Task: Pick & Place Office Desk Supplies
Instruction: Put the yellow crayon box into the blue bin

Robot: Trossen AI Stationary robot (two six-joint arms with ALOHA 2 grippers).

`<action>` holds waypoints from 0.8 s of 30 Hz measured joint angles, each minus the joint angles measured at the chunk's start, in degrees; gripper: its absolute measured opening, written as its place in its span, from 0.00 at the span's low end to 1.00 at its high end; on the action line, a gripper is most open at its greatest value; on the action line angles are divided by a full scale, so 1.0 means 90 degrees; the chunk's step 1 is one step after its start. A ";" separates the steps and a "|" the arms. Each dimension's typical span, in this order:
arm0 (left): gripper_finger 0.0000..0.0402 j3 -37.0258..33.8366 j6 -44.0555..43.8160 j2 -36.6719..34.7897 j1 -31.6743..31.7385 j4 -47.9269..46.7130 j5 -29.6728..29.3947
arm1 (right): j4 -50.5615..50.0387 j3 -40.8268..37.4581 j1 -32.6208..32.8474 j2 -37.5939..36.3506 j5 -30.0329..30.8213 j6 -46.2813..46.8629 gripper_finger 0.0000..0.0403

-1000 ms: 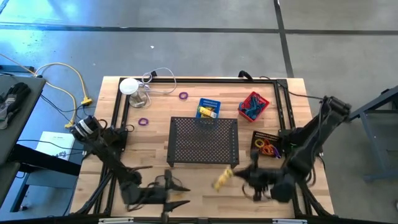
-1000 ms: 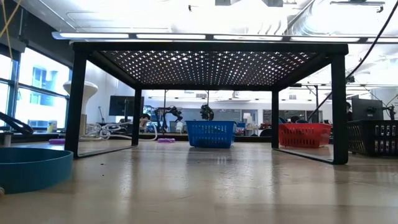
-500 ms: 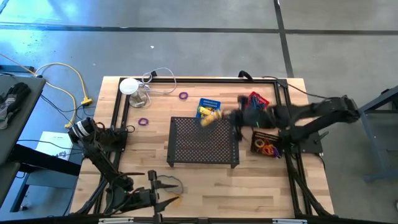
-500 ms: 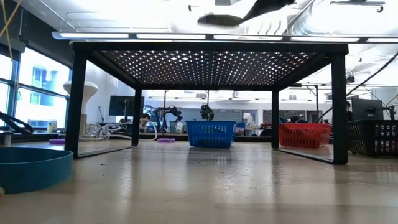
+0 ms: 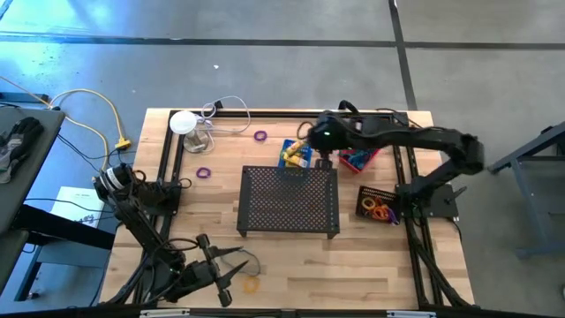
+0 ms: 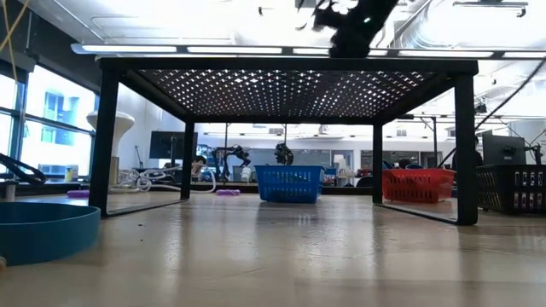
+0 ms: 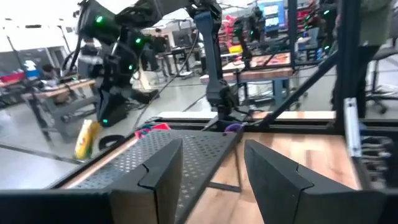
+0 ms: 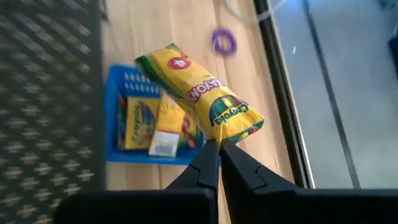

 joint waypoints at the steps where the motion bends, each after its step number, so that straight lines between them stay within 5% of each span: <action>1: 0.41 0.0000 0.0048 0.0000 0.0021 -0.0005 -0.0003 | -0.0231 0.0219 -0.0013 0.0210 0.0017 -0.0007 0.01; 9: 0.41 0.0000 0.0185 0.0000 0.0020 -0.0003 -0.0232 | -0.1361 0.1170 -0.0031 0.1328 -0.0016 -0.0410 0.01; 24: 0.41 0.0000 0.0334 0.0002 0.0016 -0.0003 -0.0282 | -0.1405 0.1187 -0.0014 0.1551 0.0054 -0.0308 0.01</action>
